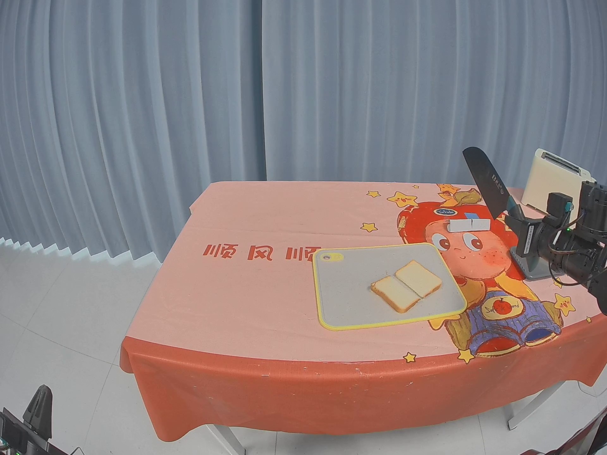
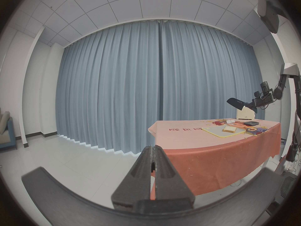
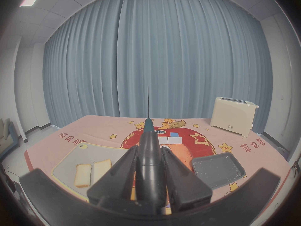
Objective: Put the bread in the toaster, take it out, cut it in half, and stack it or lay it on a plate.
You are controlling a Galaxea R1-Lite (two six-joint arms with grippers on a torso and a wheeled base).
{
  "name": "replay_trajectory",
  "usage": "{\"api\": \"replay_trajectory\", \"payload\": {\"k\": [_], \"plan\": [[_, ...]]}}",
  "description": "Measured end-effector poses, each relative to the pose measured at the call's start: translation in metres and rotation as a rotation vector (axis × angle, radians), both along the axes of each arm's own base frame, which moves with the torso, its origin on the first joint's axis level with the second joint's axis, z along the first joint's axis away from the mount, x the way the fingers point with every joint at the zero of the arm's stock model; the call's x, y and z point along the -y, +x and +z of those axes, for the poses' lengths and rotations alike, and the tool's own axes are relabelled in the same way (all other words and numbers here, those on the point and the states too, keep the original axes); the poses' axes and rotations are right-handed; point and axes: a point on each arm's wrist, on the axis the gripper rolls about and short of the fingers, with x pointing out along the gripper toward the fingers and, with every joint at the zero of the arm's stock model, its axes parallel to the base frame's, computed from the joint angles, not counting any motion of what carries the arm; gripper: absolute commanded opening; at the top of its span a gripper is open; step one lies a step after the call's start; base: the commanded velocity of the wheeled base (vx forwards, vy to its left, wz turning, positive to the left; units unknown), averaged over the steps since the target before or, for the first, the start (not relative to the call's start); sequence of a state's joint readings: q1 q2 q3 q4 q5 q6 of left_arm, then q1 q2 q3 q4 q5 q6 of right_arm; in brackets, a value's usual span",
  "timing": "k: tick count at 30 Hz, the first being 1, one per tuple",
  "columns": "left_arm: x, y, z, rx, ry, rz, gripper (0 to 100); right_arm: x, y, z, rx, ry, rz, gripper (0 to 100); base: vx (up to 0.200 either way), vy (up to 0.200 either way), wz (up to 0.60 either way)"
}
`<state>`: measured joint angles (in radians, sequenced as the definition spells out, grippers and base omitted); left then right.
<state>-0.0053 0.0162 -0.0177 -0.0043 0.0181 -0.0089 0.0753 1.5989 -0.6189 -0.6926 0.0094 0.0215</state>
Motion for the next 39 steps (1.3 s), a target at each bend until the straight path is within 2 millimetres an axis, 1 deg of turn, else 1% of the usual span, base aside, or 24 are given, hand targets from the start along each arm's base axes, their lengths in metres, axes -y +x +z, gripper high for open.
{"api": "replay_trajectory", "payload": {"k": [14, 32, 39], "plan": [[0.0, 0.0, 0.0, 0.0, 0.0, 0.001, 0, 0.004, 0.012, -0.001, -0.005, 0.009, -0.023, 0, 0.0, 0.0, 0.0], [0.0, 0.0, 0.0, 0.0, 0.0, 0.001, 0, 0.005, 0.021, -0.017, -0.057, 0.008, -0.021, 0, 0.0, 0.0, 0.0], [0.0, 0.0, 0.0, 0.0, 0.0, 0.001, 0, 0.01, 0.026, -0.023, -0.078, 0.011, -0.031, 0, 0.0, 0.0, 0.0]]}}
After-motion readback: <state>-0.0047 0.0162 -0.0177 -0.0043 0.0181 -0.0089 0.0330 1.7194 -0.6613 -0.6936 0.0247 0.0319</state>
